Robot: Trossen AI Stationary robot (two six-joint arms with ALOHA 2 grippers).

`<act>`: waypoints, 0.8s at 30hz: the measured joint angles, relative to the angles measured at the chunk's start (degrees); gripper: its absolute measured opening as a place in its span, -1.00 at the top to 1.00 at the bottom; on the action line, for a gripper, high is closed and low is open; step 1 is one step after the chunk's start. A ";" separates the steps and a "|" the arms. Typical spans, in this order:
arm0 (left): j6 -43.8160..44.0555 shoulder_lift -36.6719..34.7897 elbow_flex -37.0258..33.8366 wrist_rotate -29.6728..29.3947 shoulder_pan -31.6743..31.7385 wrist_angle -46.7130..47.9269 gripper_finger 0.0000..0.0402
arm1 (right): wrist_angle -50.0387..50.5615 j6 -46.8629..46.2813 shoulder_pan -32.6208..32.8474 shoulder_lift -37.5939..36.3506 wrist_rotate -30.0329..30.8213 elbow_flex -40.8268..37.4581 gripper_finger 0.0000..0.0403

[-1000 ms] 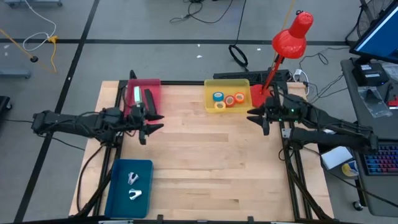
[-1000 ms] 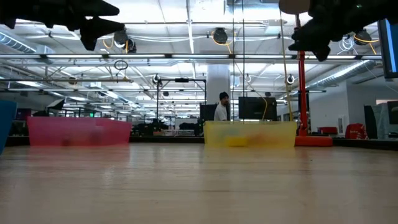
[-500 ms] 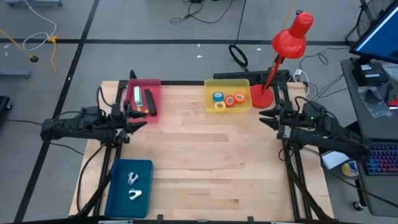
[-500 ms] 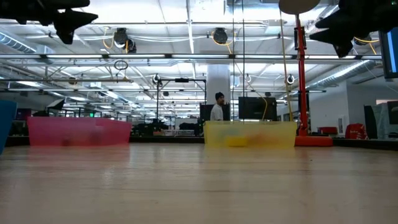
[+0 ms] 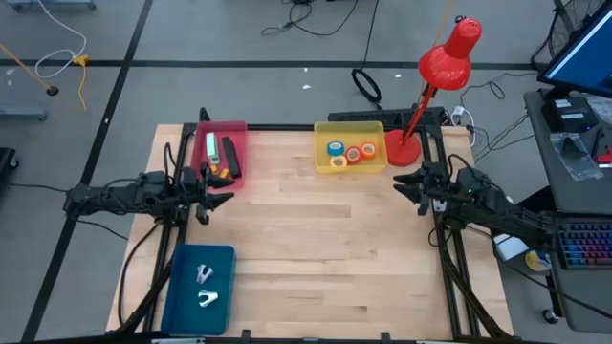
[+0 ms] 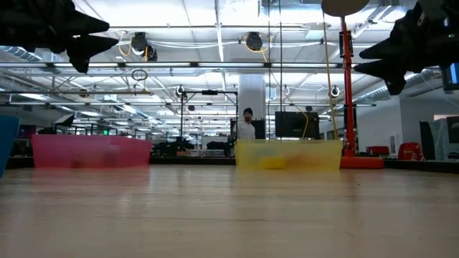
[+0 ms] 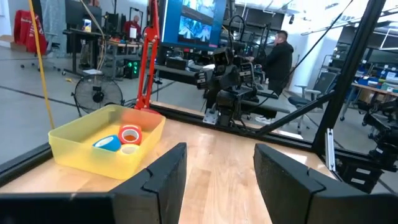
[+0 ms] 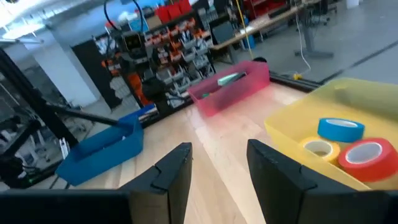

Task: Pick and place Stapler, Stapler remover, tape
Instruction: Return to Home Position

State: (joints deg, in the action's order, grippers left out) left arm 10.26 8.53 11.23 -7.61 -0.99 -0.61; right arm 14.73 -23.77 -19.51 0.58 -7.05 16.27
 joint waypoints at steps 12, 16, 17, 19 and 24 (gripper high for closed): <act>-1.12 -4.58 -0.53 0.15 0.00 3.66 0.07 | -16.45 -2.58 0.00 -0.37 5.59 -11.70 0.28; -1.11 -4.96 -0.53 0.16 0.00 3.89 0.07 | -21.66 -2.36 -0.02 -0.42 5.54 -14.17 0.27; -1.11 -4.95 -0.53 0.23 0.00 4.01 0.07 | -21.84 -2.57 -0.01 -0.35 5.54 -14.39 0.27; -1.14 -4.93 -0.53 1.12 0.00 4.34 0.07 | -20.60 -3.02 0.00 -0.26 5.40 -14.57 0.26; -0.71 -4.93 -0.53 3.01 0.00 6.11 0.07 | -20.00 -3.15 -0.01 -0.28 5.33 -14.65 0.27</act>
State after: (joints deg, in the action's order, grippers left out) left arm 9.55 3.60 10.70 -4.60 -0.99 5.50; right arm -5.27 -26.92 -19.51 0.30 -1.72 1.62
